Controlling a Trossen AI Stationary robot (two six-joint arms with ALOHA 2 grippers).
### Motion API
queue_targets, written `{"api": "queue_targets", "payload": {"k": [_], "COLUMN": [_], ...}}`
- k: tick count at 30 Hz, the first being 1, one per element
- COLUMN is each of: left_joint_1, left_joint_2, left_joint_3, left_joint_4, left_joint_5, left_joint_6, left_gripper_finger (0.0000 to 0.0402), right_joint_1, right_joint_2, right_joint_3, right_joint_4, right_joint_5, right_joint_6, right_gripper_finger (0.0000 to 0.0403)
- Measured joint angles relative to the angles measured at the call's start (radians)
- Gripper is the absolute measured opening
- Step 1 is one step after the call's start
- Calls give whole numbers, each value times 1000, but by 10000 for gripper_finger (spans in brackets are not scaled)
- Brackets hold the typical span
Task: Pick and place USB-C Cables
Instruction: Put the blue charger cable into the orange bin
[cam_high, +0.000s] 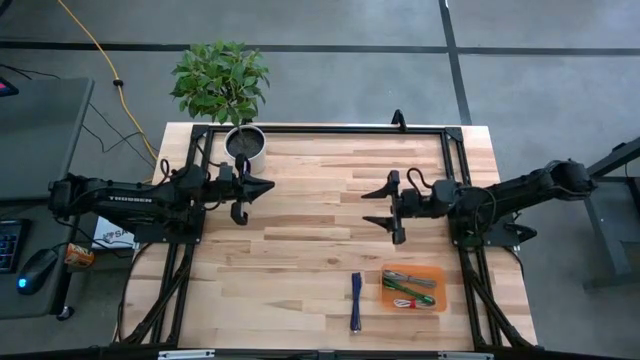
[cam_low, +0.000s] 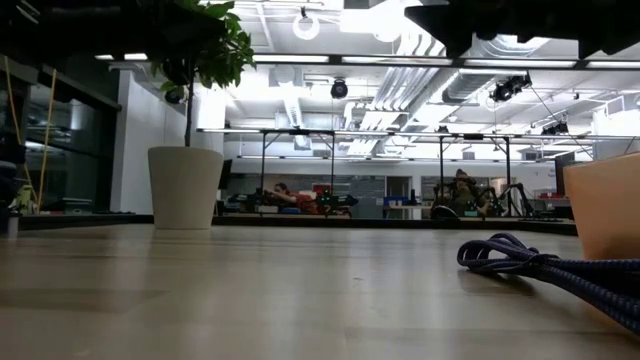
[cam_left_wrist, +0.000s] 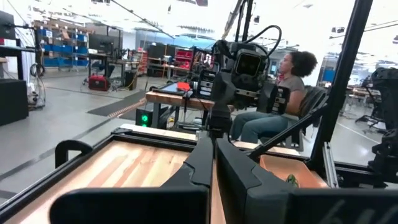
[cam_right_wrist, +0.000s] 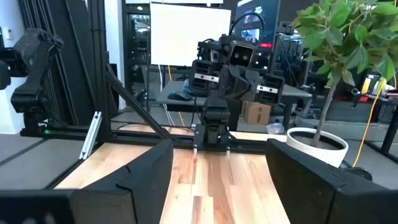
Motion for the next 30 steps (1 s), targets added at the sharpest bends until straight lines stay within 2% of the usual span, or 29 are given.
{"api": "queue_targets", "payload": {"k": [8, 12, 15, 18, 22, 30], "left_joint_1": [-2, -47, -118, -182, -245, -322], "left_joint_2": [2, 60, 161, 281, 467, 832], "left_joint_3": [0, 0, 7, 68, 206, 530], "left_joint_4": [8, 123, 272, 297, 242, 14], "left_joint_5": [0, 44, 79, 73, 65, 90], "left_joint_6": [-6, -25, 1, 40, 84, 209], "left_gripper_finger": [0, 3, 16, 36, 73, 167], "right_joint_1": [0, 0, 0, 0, 0, 0], "right_joint_2": [0, 0, 0, 0, 0, 0], "right_joint_3": [0, 0, 0, 0, 0, 1], "right_joint_4": [-33, -30, -30, -30, -30, -30], "right_joint_5": [1, 1, 2, 2, 2, 2], "right_joint_6": [1, -7, -8, -7, 1, 1], "right_gripper_finger": [249, 249, 249, 249, 249, 249]}}
